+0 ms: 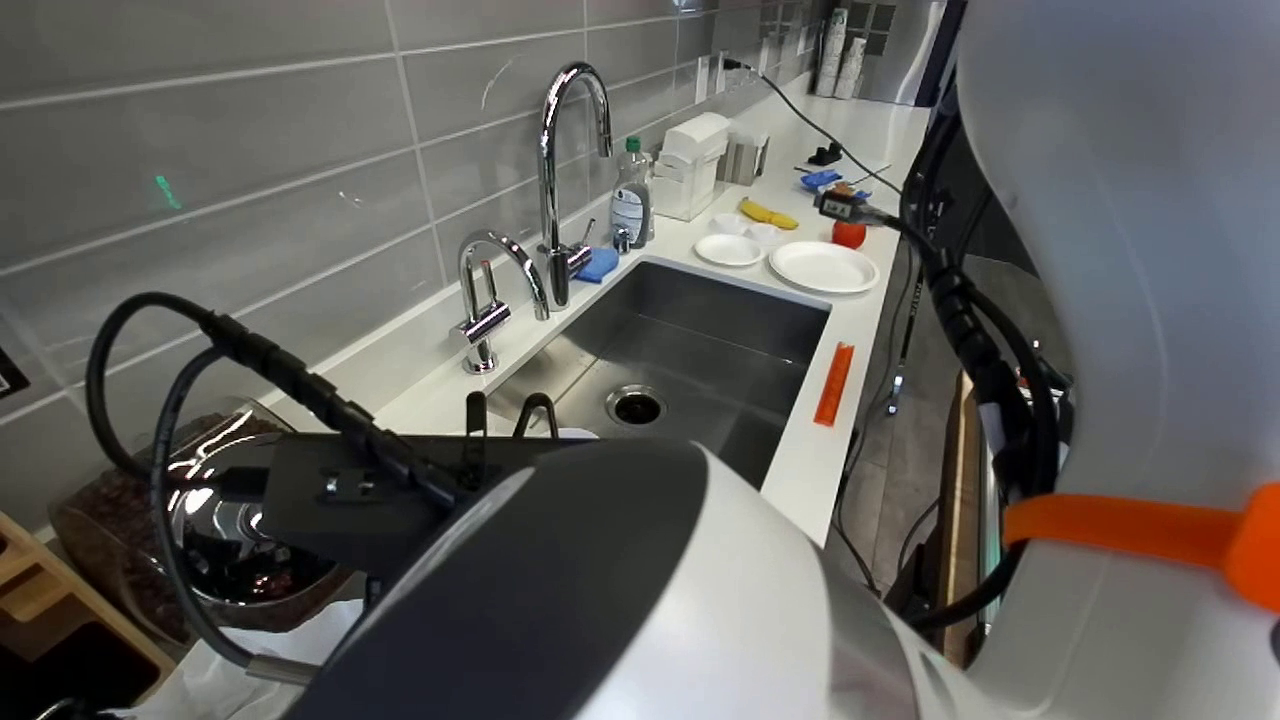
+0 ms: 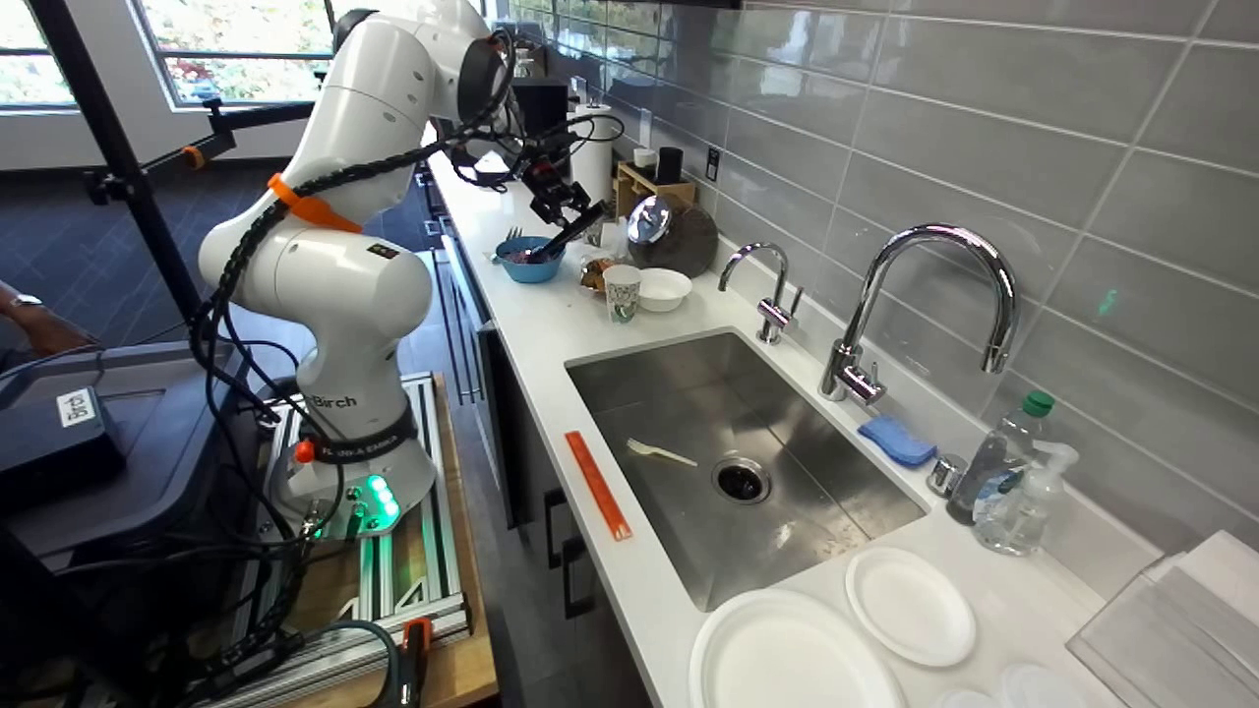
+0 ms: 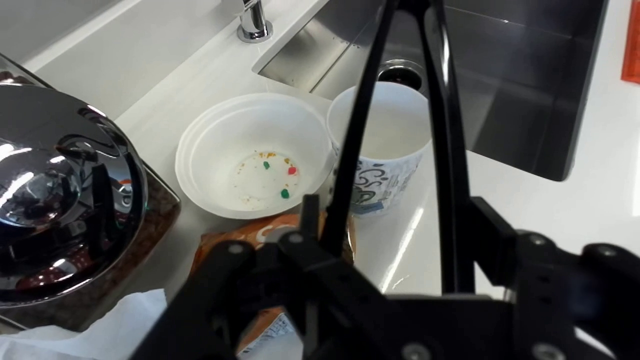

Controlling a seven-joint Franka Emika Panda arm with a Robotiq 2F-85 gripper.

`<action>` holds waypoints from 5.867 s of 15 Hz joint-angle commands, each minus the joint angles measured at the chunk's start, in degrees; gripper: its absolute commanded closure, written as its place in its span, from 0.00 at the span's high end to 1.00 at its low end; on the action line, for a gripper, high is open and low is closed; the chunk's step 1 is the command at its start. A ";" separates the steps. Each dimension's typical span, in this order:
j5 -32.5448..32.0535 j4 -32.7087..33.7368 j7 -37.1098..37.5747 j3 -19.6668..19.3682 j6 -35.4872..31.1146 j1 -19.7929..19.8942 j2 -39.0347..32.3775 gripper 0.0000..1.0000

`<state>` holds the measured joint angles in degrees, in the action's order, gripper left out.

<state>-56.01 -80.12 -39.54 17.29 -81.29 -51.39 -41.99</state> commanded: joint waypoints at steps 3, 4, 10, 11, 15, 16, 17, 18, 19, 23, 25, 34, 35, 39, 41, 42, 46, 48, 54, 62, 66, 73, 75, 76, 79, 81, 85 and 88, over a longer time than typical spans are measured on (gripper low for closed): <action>-1.51 3.36 -2.18 -0.75 3.18 -1.76 -2.27 0.61; -1.62 3.60 -2.52 -0.83 3.38 -1.92 -2.48 0.56; -1.79 4.79 -4.40 -1.21 3.60 -2.47 -3.64 0.67; -1.81 5.00 -4.65 -1.32 3.63 -2.62 -3.80 0.66; -1.89 5.55 -5.58 -1.74 3.67 -3.13 -4.25 0.66; -1.92 5.77 -5.84 -1.85 3.68 -3.25 -4.42 0.63; -1.92 5.96 -6.11 -1.93 3.70 -3.36 -4.57 0.64; -1.93 6.15 -6.35 -2.02 3.73 -3.46 -4.72 0.63; -1.96 6.33 -6.60 -2.12 3.80 -3.58 -4.87 0.63; -2.02 6.82 -7.62 -2.42 3.97 -3.96 -5.50 0.63; -2.00 7.31 -8.32 -2.59 4.05 -4.16 -6.04 0.64; -2.06 9.68 -11.18 -3.37 4.89 -4.97 -8.08 0.63; -2.05 9.82 -11.39 -3.42 4.90 -5.03 -8.21 0.63; -2.06 10.57 -12.24 -3.69 5.09 -5.32 -8.74 0.61; -2.04 10.94 -12.55 -3.89 5.18 -5.46 -8.99 0.44; -2.03 10.98 -12.69 -3.98 5.21 -5.51 -9.04 0.42; -2.00 11.04 -13.03 -4.27 5.28 -5.65 -9.08 0.19; -2.01 10.90 -12.90 -4.37 5.22 -5.65 -8.89 0.15; -2.00 10.95 -11.68 -4.64 4.70 -5.67 -7.70 0.15; -1.45 12.33 -9.76 -5.43 3.88 -4.76 -7.30 0.15; -1.35 13.11 -7.97 -6.12 3.37 -4.08 -7.15 0.15; -0.88 13.58 -2.93 -6.83 3.00 -1.81 -5.94 0.15; -0.64 13.20 -1.23 -6.92 3.06 -0.94 -5.25 0.15; -0.53 12.80 -0.33 -6.87 3.03 -0.49 -4.72 0.15; 0.13 10.59 3.02 -7.35 2.98 0.52 -2.35 0.15; 0.83 8.59 5.63 -7.24 3.05 1.44 -0.39 0.15; 2.67 2.06 12.15 -6.99 3.47 3.04 5.25 0.15; 5.49 -5.78 18.66 -6.69 3.55 4.05 11.45 0.15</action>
<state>-53.67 -75.34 -27.62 9.97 -78.45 -48.41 -38.55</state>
